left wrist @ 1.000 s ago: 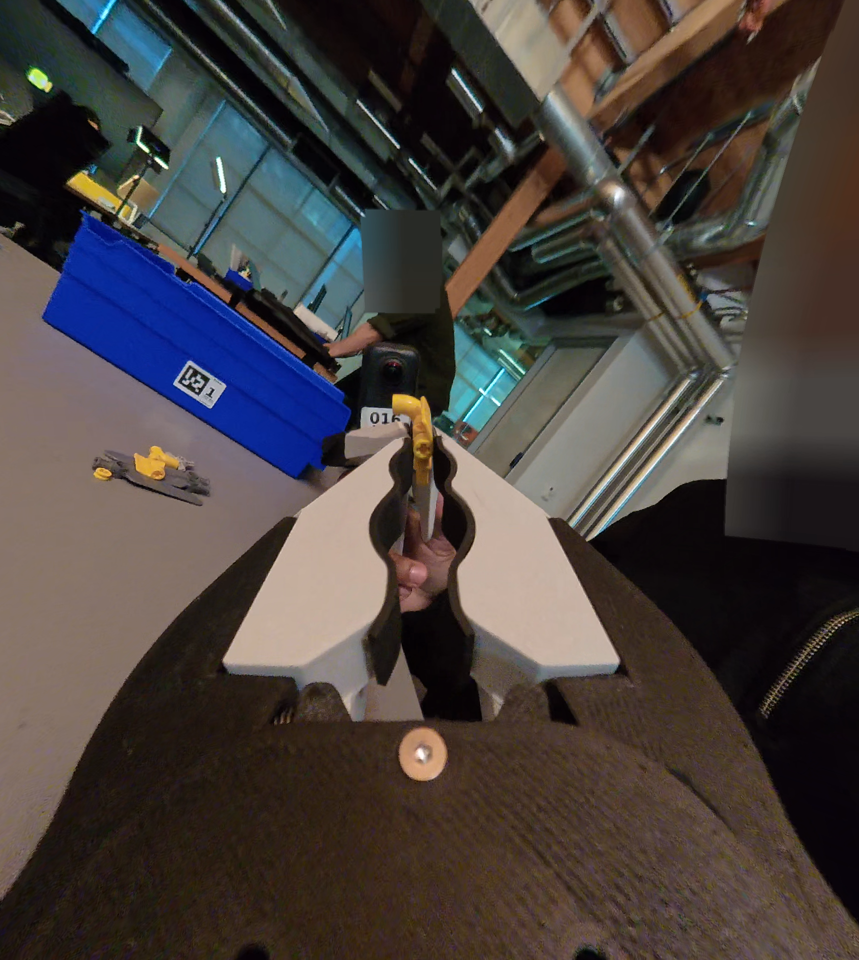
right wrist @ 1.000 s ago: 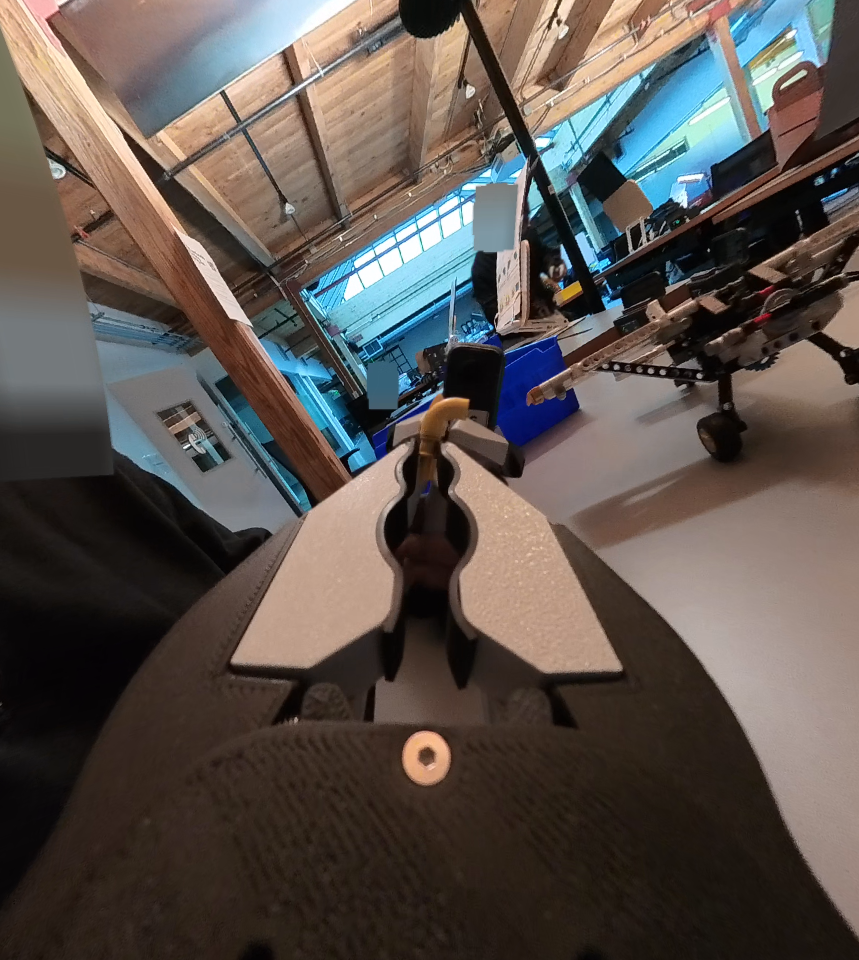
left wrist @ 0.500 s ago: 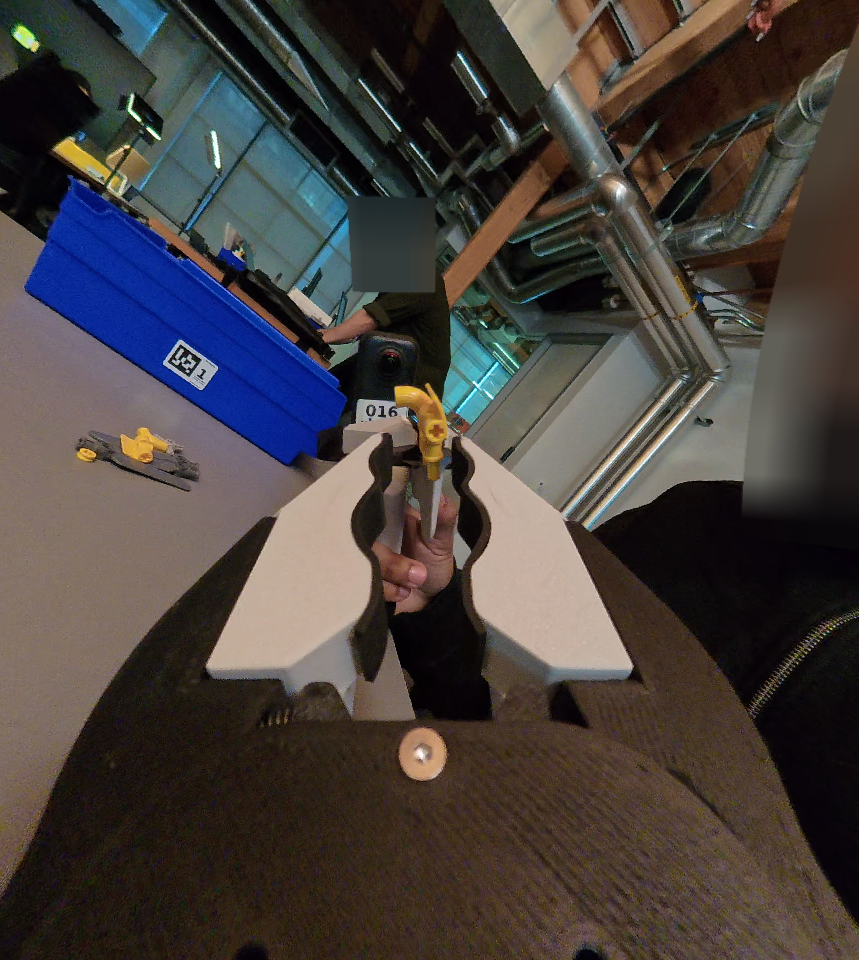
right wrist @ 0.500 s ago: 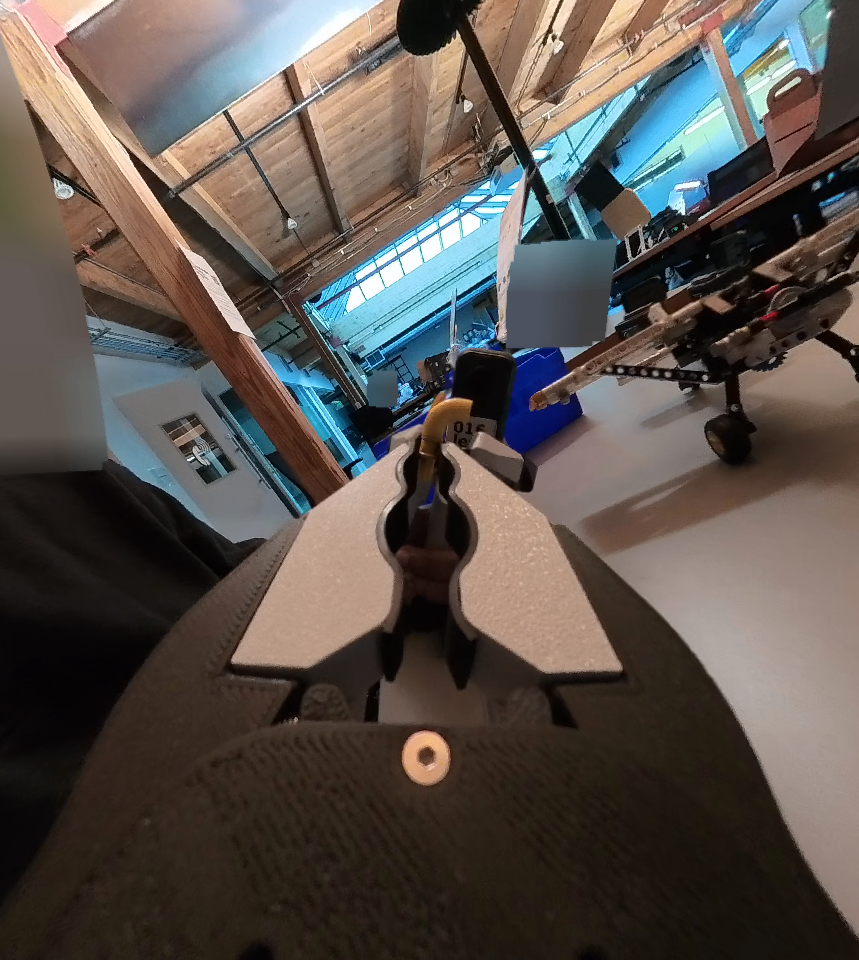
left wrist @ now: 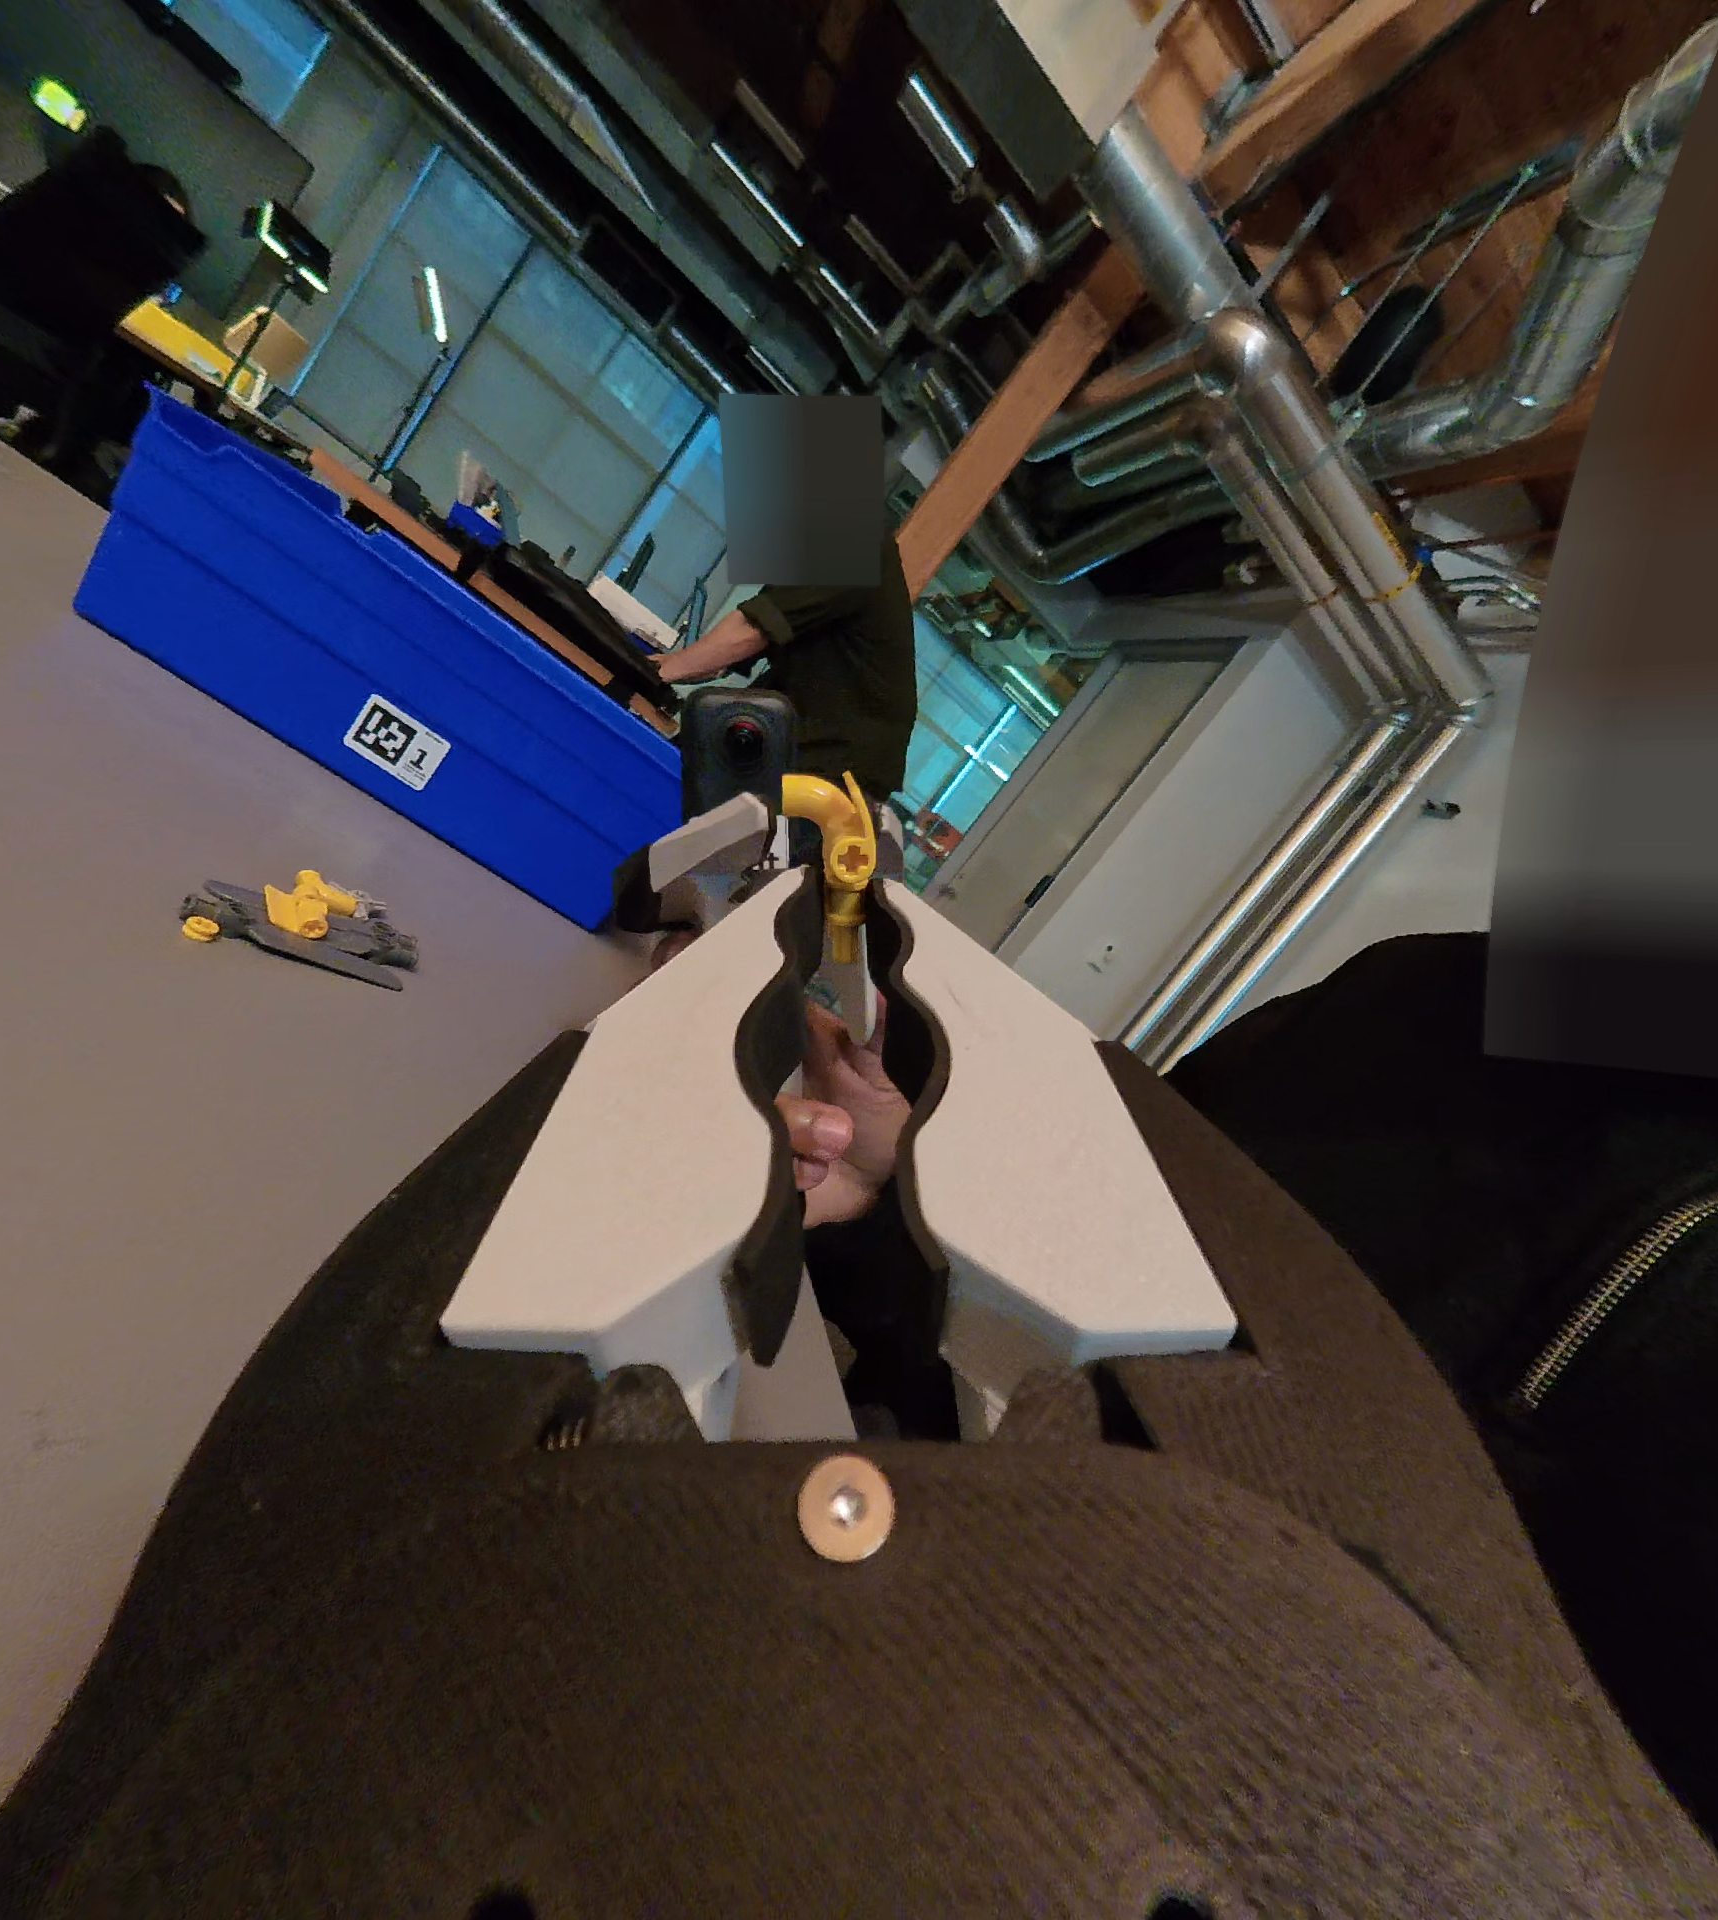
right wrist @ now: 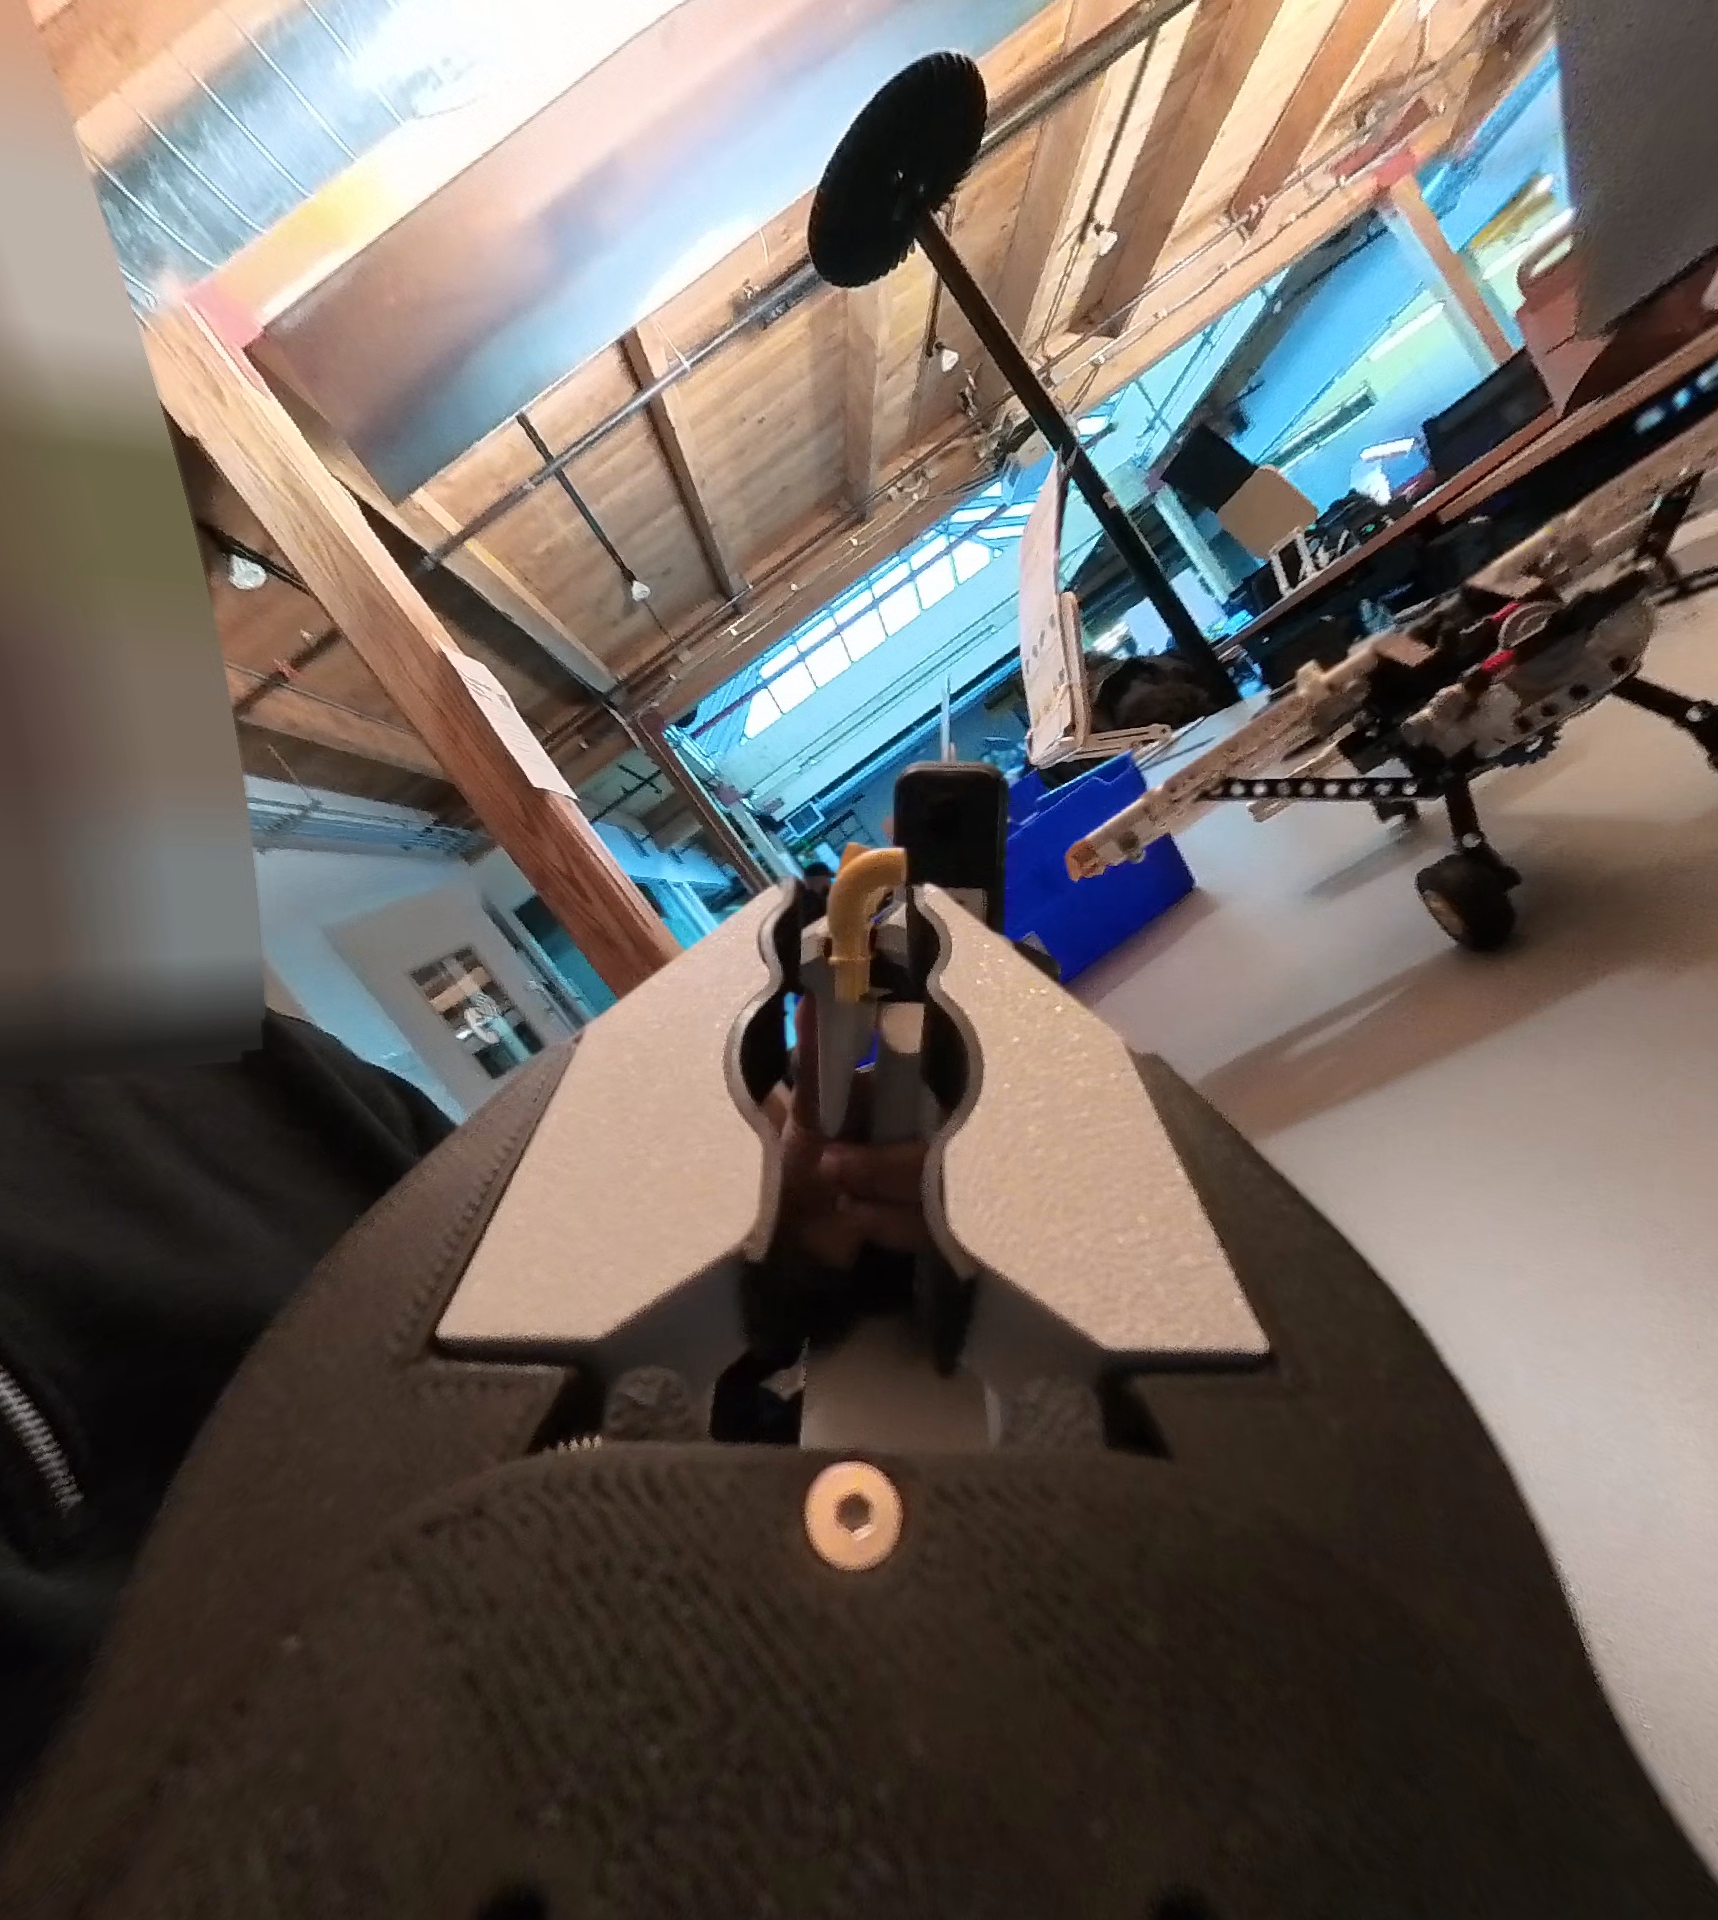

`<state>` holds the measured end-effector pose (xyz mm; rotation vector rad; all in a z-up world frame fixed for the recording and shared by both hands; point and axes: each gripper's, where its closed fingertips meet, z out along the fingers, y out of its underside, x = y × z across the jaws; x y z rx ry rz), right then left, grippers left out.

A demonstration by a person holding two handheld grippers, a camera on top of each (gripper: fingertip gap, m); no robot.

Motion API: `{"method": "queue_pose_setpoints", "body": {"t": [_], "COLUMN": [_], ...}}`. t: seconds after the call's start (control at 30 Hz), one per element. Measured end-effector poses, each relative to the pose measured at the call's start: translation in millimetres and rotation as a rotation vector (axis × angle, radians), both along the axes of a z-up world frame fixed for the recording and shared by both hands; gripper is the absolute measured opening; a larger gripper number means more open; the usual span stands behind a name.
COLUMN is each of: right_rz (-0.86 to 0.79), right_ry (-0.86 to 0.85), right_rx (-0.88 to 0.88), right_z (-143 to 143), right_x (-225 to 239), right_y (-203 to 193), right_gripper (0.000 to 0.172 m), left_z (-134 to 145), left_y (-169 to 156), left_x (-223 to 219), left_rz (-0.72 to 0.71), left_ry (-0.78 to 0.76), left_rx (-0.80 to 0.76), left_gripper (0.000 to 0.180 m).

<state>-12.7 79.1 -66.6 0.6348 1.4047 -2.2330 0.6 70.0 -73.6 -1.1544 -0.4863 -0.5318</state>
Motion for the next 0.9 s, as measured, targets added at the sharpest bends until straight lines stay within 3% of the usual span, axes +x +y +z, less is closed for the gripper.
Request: {"method": "queue_pose_setpoints", "body": {"t": [0.4,0.9], "right_rz": [0.082,0.075], "right_ry": [-0.044,-0.086], "right_rx": [0.043,-0.039], "right_z": [-6.1,0.8], "right_x": [6.2,5.0], "right_y": [-6.2,-4.8], "right_gripper": [0.005,0.005], "left_z": [-10.3,-6.7], "left_y": [10.4,12.3], "left_x": [4.0,5.7], "left_rz": [0.049,0.025], "left_ry": [0.11,0.088], "left_rx": [-0.142,-0.109], "left_gripper": [0.005,0.005]}}
